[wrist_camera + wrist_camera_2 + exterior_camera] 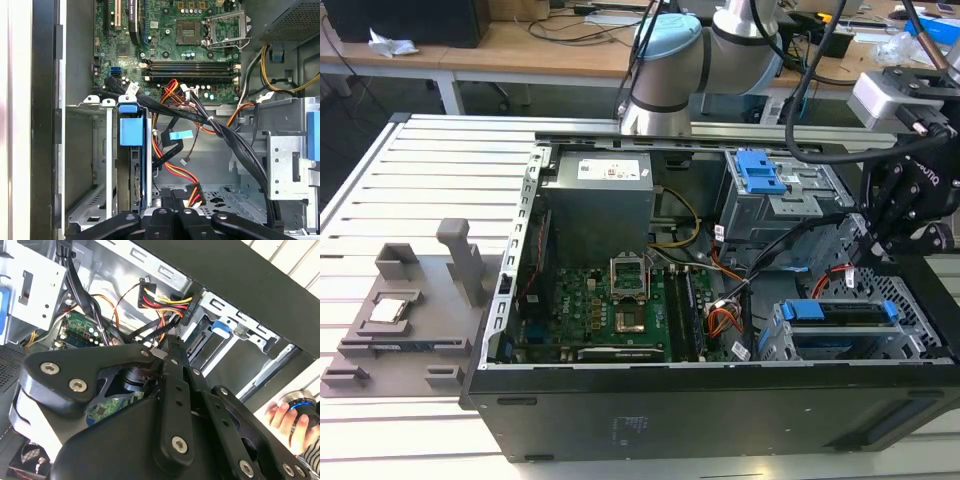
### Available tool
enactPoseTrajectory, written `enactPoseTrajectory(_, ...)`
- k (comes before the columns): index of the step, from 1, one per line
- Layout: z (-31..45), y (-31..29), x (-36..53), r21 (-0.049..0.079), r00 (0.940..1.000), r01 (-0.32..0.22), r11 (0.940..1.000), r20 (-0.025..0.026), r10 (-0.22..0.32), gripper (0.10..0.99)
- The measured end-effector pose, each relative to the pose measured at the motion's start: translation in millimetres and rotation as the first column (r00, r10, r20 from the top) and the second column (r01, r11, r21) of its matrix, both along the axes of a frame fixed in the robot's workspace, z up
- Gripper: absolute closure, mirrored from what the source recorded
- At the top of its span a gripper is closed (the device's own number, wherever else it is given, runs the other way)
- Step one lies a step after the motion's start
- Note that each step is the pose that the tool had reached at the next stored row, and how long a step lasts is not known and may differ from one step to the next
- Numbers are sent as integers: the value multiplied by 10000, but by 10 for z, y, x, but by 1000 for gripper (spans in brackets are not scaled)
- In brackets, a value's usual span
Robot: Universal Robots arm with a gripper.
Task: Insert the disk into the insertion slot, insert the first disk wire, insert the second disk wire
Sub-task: 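Insert the first disk wire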
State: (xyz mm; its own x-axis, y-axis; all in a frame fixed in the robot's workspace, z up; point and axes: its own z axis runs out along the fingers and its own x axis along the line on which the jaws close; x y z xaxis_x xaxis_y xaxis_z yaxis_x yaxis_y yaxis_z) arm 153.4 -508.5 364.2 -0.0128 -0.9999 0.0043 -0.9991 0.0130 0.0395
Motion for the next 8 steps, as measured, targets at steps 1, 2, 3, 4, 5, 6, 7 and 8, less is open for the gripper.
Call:
enactPoseTrajectory(1, 0, 0, 0, 0, 10000, 0, 10000, 0, 0, 980)
enactPoseTrajectory(2, 0, 0, 1, 0, 10000, -1, 10000, 0, 1, 980)
enactPoseTrajectory(3, 0, 0, 1, 1, 10000, -1, 10000, 0, 1, 980)
enactPoseTrajectory(4, 0, 0, 2, 0, 10000, -2, 10000, 0, 2, 918)
enactPoseTrajectory(5, 0, 0, 2, 1, 10000, -2, 10000, 0, 2, 851)
enactPoseTrajectory(6, 0, 0, 3, 1, 10000, -3, 10000, 0, 3, 851)
enactPoseTrajectory(7, 0, 0, 3, 1, 10000, -3, 10000, 0, 3, 784)
enactPoseTrajectory(8, 0, 0, 5, 0, 10000, -3, 10000, 0, 3, 784)
